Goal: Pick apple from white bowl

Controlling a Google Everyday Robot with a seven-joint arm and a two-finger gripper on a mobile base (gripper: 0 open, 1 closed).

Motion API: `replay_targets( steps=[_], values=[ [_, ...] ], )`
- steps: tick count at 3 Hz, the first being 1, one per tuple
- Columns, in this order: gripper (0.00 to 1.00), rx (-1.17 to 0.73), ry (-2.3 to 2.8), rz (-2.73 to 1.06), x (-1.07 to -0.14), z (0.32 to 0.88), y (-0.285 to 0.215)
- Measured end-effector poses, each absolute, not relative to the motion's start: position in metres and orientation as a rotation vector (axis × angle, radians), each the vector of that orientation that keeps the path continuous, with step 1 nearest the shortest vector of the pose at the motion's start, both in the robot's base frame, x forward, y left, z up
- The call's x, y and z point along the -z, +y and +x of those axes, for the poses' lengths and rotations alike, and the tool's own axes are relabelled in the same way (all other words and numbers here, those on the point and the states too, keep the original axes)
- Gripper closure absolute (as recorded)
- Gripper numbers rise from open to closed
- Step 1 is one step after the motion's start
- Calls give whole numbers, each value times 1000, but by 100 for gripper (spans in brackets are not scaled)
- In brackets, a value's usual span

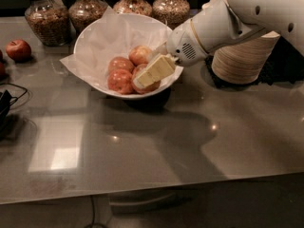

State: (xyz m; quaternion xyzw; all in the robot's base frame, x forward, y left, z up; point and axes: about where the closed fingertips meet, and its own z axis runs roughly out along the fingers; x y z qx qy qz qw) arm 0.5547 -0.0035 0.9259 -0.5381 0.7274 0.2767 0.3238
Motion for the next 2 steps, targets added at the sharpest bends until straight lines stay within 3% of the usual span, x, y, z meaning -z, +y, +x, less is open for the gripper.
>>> replay_targets(
  steps=[2],
  values=[
    [30, -746, 1930, -1425, -909, 566, 2]
  ],
)
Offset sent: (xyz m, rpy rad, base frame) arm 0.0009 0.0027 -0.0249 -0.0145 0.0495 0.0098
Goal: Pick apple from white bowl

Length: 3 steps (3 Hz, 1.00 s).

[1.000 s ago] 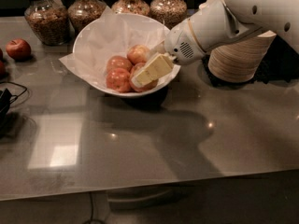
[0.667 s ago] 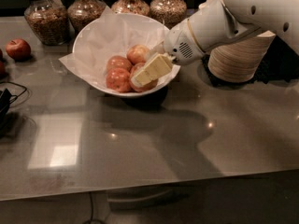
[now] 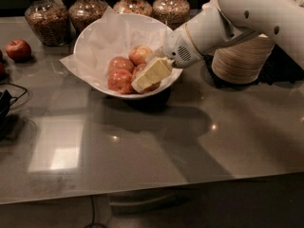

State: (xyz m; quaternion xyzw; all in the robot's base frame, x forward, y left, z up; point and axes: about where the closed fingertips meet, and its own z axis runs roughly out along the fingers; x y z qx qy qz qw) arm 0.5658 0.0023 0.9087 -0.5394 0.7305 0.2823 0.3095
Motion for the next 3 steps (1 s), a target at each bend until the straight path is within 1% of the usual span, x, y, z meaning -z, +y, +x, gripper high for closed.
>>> replay_targets(
  steps=[3],
  values=[
    [28, -756, 1965, -1411, -892, 562, 1]
  ],
)
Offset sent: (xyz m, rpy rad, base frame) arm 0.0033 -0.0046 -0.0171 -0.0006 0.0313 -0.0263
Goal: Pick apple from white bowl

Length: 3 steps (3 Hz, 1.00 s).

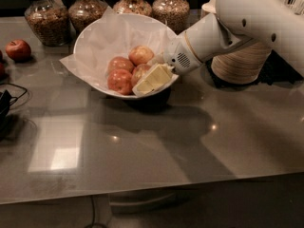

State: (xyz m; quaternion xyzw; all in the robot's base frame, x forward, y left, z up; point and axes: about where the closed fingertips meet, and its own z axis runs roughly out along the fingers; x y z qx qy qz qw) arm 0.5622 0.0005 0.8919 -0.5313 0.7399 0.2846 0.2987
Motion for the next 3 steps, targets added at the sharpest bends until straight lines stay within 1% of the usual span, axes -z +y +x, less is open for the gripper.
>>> replay_targets(
  steps=[1, 3],
  values=[
    [47, -759, 1977, -1394, -887, 558, -1],
    [93, -759, 1977, -1394, -887, 558, -1]
  ],
)
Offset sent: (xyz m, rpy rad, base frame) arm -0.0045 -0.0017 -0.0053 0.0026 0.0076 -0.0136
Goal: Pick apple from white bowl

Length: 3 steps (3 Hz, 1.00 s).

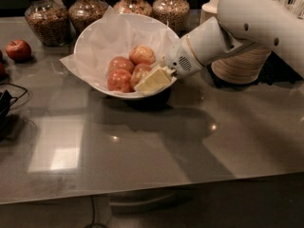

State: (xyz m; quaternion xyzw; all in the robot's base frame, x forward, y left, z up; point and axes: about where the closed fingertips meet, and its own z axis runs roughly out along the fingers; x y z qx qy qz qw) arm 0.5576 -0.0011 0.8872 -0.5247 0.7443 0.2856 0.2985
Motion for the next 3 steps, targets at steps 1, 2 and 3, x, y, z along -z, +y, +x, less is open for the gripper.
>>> replay_targets(
  steps=[1, 2, 3],
  values=[
    [100, -759, 1977, -1394, -887, 558, -1],
    [100, -759, 1977, -1394, -887, 558, -1],
    [100, -772, 1948, -1417, -896, 555, 8]
  ],
)
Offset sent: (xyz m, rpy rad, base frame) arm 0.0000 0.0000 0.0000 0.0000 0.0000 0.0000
